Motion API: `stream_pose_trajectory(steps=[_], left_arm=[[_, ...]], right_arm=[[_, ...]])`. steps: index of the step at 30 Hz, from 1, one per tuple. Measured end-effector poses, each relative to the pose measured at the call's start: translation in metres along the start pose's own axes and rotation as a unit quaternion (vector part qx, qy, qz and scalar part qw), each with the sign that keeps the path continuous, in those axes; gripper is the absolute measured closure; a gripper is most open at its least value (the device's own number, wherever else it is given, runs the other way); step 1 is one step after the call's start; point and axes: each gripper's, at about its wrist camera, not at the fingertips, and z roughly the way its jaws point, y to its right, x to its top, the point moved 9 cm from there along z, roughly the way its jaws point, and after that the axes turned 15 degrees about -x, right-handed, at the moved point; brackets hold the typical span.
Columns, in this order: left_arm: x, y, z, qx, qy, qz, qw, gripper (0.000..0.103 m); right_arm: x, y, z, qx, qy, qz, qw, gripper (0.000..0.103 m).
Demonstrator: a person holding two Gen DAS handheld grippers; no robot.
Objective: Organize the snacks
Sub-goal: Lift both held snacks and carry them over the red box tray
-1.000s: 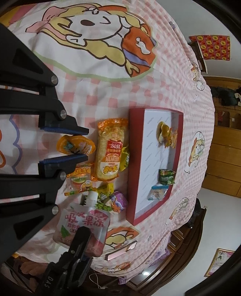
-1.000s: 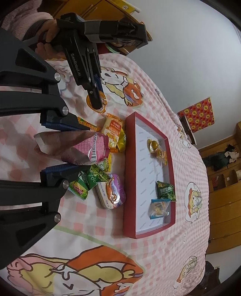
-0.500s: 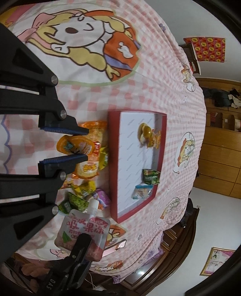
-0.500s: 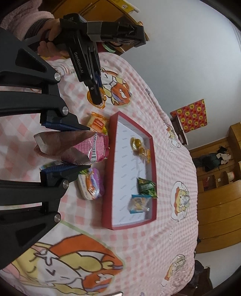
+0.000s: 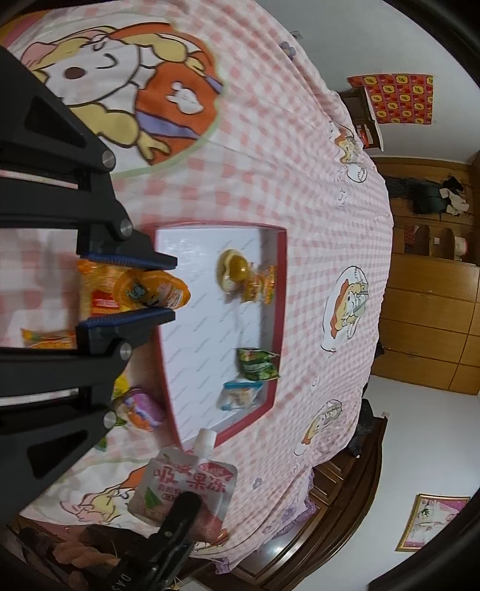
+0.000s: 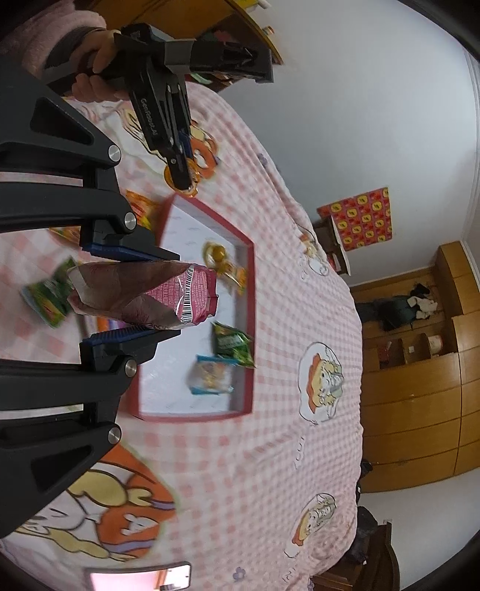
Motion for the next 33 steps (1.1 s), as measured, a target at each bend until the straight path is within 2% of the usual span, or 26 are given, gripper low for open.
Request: stream_pose_trajectory(steps=[10, 23, 33], left_arm=[[0.019, -0.013, 0.036, 0.008, -0.008, -0.003, 0.9999, 0.081], [0.021, -0.027, 0.082, -0.007, -0.023, -0.019, 0.9995, 0.081], [0.020, -0.041, 0.104, 0.014, -0.031, -0.016, 0.9993, 0.081]], right_arm=[[0.019, 0.023, 0.043, -0.022, -0.005, 0.026, 0.999, 0.072], [0.011, 0.035, 0.084, -0.027, -0.009, 0.050, 0.998, 0.072], [0.003, 0.043, 0.103, -0.018, -0.013, 0.068, 0.997, 0.072]])
